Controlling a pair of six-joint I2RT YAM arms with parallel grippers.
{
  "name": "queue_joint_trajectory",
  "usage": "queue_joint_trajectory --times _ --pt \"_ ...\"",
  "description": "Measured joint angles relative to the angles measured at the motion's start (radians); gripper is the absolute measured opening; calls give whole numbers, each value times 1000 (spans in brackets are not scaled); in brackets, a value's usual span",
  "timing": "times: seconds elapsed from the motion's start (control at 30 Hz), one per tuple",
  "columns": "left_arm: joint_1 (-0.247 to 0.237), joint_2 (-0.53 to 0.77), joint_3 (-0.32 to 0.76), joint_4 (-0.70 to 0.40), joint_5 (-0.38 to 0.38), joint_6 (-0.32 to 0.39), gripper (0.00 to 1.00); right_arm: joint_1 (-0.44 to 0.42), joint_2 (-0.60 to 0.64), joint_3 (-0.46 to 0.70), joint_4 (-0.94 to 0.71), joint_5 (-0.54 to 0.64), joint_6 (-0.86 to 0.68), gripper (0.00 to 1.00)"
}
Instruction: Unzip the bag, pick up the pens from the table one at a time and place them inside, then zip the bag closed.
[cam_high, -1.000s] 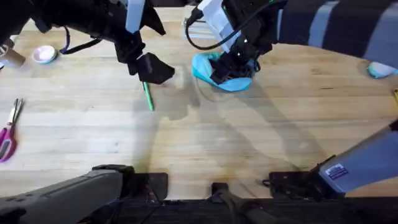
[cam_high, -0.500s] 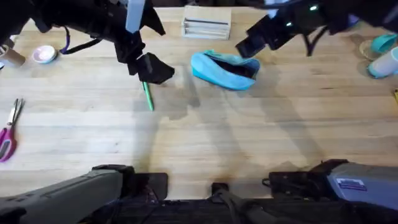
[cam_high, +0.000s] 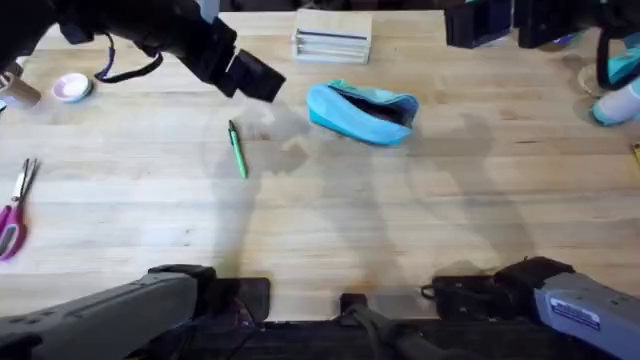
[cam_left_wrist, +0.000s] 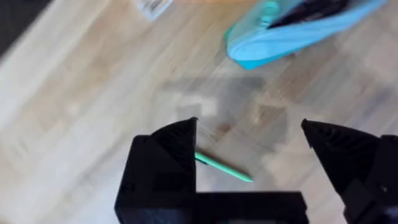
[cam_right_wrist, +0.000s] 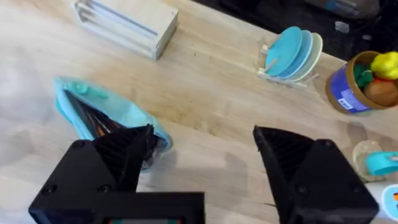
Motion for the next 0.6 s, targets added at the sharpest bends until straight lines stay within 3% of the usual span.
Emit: queue_joint_trajectory --times 0.1,0.17,0.4,0.6 --pt "0 0 0 -1 -46 -194 993 -4 -19 0 0 0 39 999" --pt "0 0 0 -2 -54 -274 993 -5 -22 0 -1 0 57 999" --pt "0 0 0 -58 -81 -409 993 -14 -21 0 -2 0 89 998" --pt "0 27 0 -125 -205 -616 993 -18 -21 0 -2 0 103 998"
